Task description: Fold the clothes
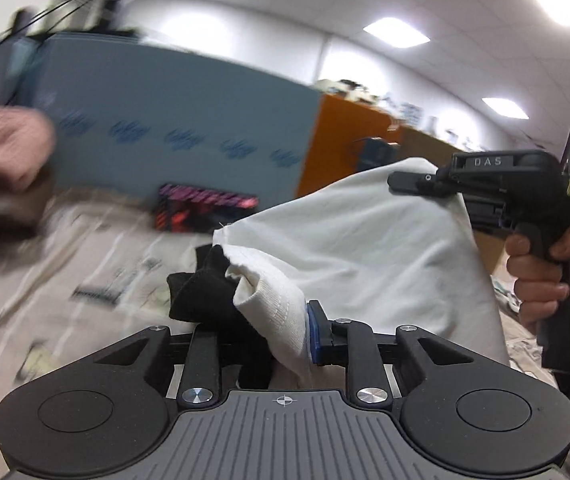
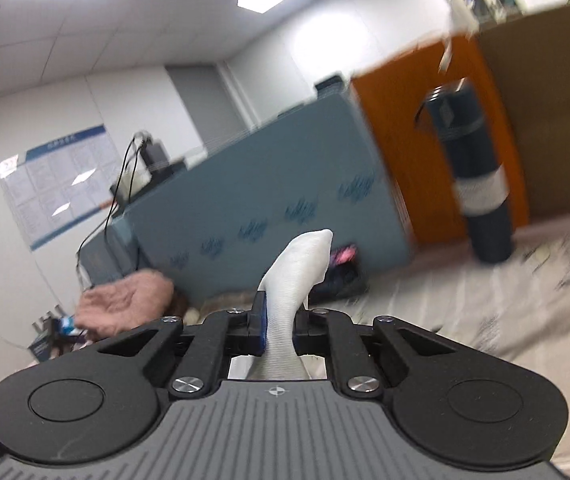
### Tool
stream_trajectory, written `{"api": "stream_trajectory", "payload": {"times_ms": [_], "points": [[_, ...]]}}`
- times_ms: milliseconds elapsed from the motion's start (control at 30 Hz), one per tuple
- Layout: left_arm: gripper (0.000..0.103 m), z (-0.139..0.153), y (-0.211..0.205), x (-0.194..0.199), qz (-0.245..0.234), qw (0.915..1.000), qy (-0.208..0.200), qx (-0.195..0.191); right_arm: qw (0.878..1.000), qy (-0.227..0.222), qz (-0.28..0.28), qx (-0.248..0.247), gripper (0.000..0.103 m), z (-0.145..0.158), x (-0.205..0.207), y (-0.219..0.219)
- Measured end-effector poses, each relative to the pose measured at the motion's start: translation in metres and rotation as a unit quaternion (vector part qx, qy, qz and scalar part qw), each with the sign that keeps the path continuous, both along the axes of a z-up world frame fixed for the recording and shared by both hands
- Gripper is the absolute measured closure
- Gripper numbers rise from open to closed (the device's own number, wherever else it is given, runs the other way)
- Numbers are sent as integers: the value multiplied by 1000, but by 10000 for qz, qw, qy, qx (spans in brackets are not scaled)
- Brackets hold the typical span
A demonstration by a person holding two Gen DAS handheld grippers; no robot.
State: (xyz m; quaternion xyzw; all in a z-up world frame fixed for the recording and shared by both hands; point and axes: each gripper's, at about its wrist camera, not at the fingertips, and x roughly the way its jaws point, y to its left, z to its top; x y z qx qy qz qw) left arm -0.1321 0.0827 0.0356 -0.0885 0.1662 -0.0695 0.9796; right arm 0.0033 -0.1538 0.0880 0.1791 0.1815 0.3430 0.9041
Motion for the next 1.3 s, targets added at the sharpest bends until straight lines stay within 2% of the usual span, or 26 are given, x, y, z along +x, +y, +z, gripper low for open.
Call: {"api": "stream_trajectory", "payload": {"times_ms": [100,233,367,533,733,867,933,1000,1067,1133,1300], "points": [[80,10,-26,22,-397,9985,-208,309,9989,-113,-452,61,94,7,1,-37],[80,18,-71,60,-923,9925,-478,651,9931,-180,-1158,13,94,12,8,-90],[80,12,-126,110,-1249,9896,-513,506,9811,-295,-1852,-473,94,22,24,-138],[80,-2,-196,164,-1672,9851,-401,-49,9576,-228,-2643,-1122,94,29,54,-199],[79,-30,-265,201,-2555,9662,218,-273,9304,432,-3245,-1649,94,8,95,-286],[76,-48,-268,218,-2887,9512,922,-590,9174,1017,-3367,-1862,94,-28,117,-334],[76,-55,-258,224,-2877,9456,1218,-905,9141,1275,-3420,-1765,93,-47,125,-347],[72,-59,-251,225,-2872,9430,1301,-1063,9088,1455,-3597,-1537,85,-61,126,-358],[68,-64,-245,226,-2875,9407,1359,-1182,9042,1572,-3757,-1291,73,-71,123,-368],[66,-67,-243,225,-2899,9380,1408,-1273,9031,1539,-3882,-1005,69,-71,109,-376],[63,-68,-253,227,-2977,9336,1455,-1366,9010,1205,-4124,-594,50,-52,45,-365]]}}
